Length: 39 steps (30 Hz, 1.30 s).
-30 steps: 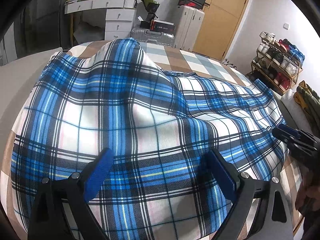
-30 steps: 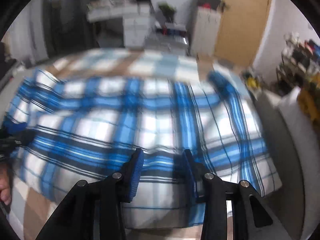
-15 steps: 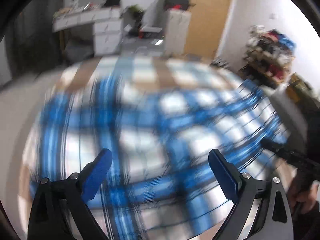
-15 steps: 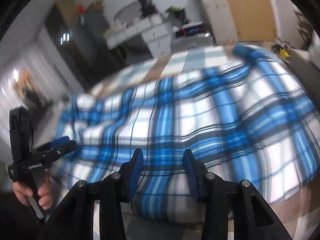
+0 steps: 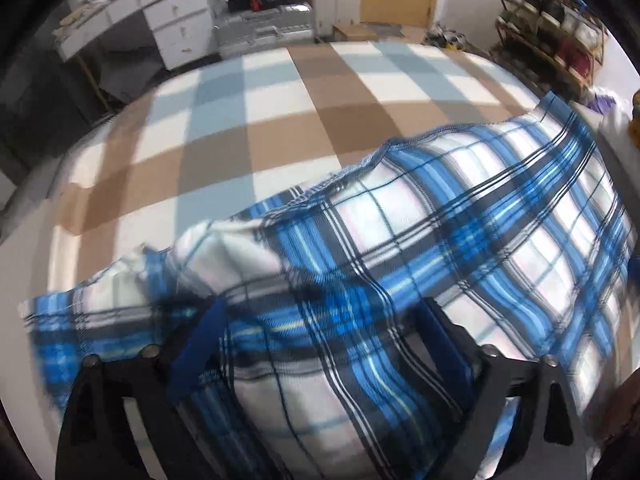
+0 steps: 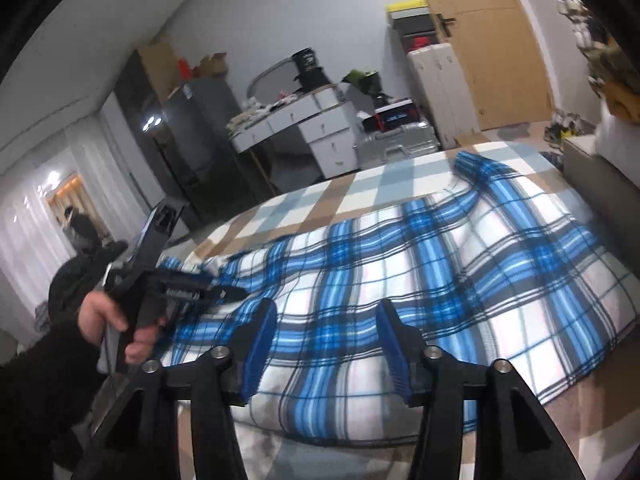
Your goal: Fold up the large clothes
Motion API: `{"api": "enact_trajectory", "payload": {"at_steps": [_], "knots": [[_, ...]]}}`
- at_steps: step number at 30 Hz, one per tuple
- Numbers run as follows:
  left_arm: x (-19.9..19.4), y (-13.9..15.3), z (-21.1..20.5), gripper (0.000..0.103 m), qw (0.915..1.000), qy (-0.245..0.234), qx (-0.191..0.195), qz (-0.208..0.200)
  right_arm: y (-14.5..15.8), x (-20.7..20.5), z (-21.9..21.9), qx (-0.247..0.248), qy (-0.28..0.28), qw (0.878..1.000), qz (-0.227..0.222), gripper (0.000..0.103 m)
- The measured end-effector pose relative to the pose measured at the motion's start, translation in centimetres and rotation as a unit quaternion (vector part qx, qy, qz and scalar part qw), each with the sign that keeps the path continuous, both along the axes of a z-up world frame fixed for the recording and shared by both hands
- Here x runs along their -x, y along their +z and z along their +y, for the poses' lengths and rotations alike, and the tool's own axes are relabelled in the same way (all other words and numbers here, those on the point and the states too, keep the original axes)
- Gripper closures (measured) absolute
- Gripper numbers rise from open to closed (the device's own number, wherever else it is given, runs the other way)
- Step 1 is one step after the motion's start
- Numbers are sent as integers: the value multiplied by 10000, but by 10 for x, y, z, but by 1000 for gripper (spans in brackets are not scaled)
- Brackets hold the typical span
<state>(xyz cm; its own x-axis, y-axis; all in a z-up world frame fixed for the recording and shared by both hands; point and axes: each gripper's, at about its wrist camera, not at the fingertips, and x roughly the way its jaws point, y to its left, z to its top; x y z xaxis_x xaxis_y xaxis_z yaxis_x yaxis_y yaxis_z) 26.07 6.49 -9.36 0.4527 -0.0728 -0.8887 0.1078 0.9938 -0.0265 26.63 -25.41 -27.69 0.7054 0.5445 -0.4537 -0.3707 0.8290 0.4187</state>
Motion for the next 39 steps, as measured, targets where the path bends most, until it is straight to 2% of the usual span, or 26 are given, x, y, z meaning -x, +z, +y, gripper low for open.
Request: {"api": "enact_trajectory", "payload": {"at_steps": [2,5,7,9,10,11,12,14,15,17,19,21,23,24,27,28,29,30,32,36,39], "knots": [[21,20,-2,16,9994,21,276,-219,31,-10,-3,-238,-94,9997,0,42],[55,39,-18,15,9971,-117,547,-518,29,-9,-9,-496,-260,9984,57,41],[63,31,-38,15,9983,-286,176,-476,47,-6,-9,-338,-214,9992,66,41],[66,3,-59,15,9979,-452,-398,-234,68,0,14,411,-232,9988,130,42],[63,-5,-59,15,9975,-481,-506,-88,89,-5,25,885,-356,9953,170,42],[63,-14,-59,12,9976,-483,-494,-1,83,-6,39,1586,-569,9852,305,43],[64,-15,-53,12,9986,-377,-322,-185,77,-9,46,1962,-572,9776,503,49],[60,-16,-46,11,9992,-321,-170,-138,67,-17,51,2210,-447,9697,943,60],[59,-15,-46,11,9992,-326,-212,-103,62,-21,47,2218,-442,9675,1129,61],[58,-7,-45,14,9994,-267,-238,-19,75,-25,32,1896,-493,9726,1253,64],[65,14,-42,14,9991,-244,161,-293,95,-19,6,1453,-849,9782,1214,63],[69,31,-50,14,9970,-361,332,-603,101,-16,-27,1044,-1325,9763,1356,58],[65,35,-68,14,9956,-590,211,-691,94,-23,-47,551,-1425,9738,1685,57],[61,31,-79,14,9952,-724,141,-648,90,-28,-52,373,-1451,9710,1863,52],[52,7,-102,14,9949,-985,100,-187,72,-39,-60,-11,-1522,9587,2402,50],[46,-8,-107,14,9932,-1149,121,116,73,-42,-62,-58,-1589,9542,2534,50],[43,-20,-110,5,9929,-1163,19,256,74,-44,-60,-65,-1700,9530,2509,50],[45,-20,-111,4,9929,-1182,-107,-60,78,-43,-57,34,-1724,9534,2477,47],[47,-22,-108,4,9925,-1215,-76,-85,86,-44,-50,271,-1756,9532,2446,41],[54,-26,-107,4,9904,-1351,-120,-262,87,-57,-51,34,-1907,9567,2197,30],[57,-28,-107,4,9909,-1312,-124,-282,91,-61,-48,3,-2063,9576,2011,26]]}}
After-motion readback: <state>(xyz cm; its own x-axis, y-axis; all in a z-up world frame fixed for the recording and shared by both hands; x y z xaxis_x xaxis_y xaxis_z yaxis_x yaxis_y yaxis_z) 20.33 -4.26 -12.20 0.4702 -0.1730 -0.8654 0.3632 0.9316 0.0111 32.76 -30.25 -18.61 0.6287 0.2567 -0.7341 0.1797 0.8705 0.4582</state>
